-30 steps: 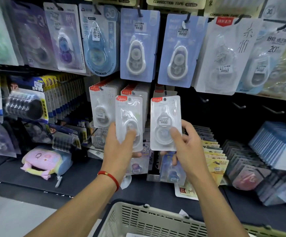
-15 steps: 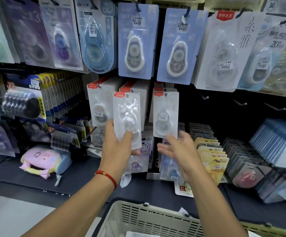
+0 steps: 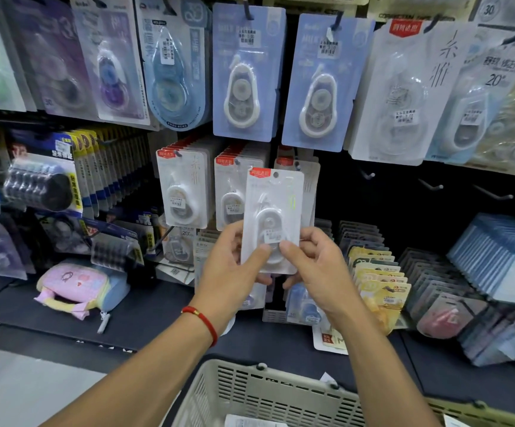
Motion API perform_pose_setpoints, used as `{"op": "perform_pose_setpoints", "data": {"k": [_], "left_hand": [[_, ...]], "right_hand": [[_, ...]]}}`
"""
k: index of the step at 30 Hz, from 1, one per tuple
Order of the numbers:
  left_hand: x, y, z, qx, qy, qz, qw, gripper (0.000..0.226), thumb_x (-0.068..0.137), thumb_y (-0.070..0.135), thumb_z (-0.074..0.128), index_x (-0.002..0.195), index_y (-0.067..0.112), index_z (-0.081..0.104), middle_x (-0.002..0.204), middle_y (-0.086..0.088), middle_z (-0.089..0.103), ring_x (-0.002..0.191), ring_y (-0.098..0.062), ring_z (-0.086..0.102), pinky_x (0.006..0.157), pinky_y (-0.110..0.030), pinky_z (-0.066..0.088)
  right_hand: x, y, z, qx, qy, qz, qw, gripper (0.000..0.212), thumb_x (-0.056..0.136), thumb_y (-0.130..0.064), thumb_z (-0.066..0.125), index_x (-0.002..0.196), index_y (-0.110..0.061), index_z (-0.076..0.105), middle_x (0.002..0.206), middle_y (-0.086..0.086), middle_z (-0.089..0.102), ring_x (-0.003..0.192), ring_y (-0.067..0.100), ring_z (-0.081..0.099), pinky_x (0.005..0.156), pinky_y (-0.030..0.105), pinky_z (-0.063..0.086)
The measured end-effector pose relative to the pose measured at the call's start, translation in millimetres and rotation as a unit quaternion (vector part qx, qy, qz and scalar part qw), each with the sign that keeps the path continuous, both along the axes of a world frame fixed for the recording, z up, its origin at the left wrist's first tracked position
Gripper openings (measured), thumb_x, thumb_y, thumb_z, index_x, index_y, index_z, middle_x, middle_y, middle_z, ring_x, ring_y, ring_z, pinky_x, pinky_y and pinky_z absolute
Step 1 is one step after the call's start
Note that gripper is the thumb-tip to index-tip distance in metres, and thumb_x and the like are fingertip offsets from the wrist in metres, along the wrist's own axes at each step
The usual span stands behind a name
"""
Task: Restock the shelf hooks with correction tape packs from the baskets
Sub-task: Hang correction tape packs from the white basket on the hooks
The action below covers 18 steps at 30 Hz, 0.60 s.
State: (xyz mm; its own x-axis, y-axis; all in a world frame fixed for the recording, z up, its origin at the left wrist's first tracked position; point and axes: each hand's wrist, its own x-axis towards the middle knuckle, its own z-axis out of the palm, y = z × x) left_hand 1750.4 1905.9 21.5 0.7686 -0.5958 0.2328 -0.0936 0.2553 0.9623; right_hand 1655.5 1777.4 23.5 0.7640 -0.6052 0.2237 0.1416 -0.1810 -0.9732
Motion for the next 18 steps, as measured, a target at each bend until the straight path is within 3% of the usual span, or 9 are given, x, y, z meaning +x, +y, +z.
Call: {"op": "perform_pose_setpoints", "data": {"k": [4,9,15,18], "left_hand": [[-1.8,-0.2,1.3,0.000,-0.002,-0.016,1.000,0.055,0.094,-0.010,0.064,0.138,0.021,0.054,0.123,-0.004,0.069,0.104,-0.018,0.073,0.082,-0.039,0.065],[-5.3,0.7,2.8,-0.013,-0.014,-0.045,0.999,0.061,0.092,-0.016,0.062,0.141,0.019,0.057,0.128,0.002,0.069,0.107,-0.015,0.072,0.083,-0.036,0.064],[-3.9,0.5,2.6,-0.036,-0.003,-0.058,0.998,0.056,0.094,-0.010,0.063,0.139,0.023,0.060,0.130,0.009,0.070,0.103,-0.015,0.073,0.082,-0.031,0.063],[-0.2,-1.5,-0.5,0.003,-0.039,-0.040,0.998,0.053,0.096,-0.002,0.064,0.144,0.020,0.059,0.135,0.008,0.067,0.111,-0.013,0.069,0.094,-0.034,0.060]], "right_hand": [[0.8,-0.8,-0.3,-0.016,-0.038,-0.055,0.998,0.019,0.104,-0.023,0.064,0.120,-0.015,0.057,0.105,0.003,0.078,0.084,0.030,0.076,0.051,0.032,0.058],[0.6,0.9,3.5,0.003,-0.054,-0.083,0.995,0.021,0.107,-0.030,0.059,0.123,-0.018,0.053,0.098,0.006,0.078,0.065,0.048,0.071,0.041,0.035,0.047],[3.4,2.4,5.1,0.036,-0.081,-0.092,0.992,0.027,0.106,-0.037,0.060,0.122,-0.016,0.054,0.087,0.013,0.078,0.052,0.034,0.068,0.034,0.027,0.039],[5.4,0.1,3.3,0.034,-0.057,-0.108,0.992,0.027,0.106,-0.039,0.060,0.120,-0.017,0.056,0.088,0.009,0.079,0.057,0.034,0.073,0.039,0.032,0.049]]}}
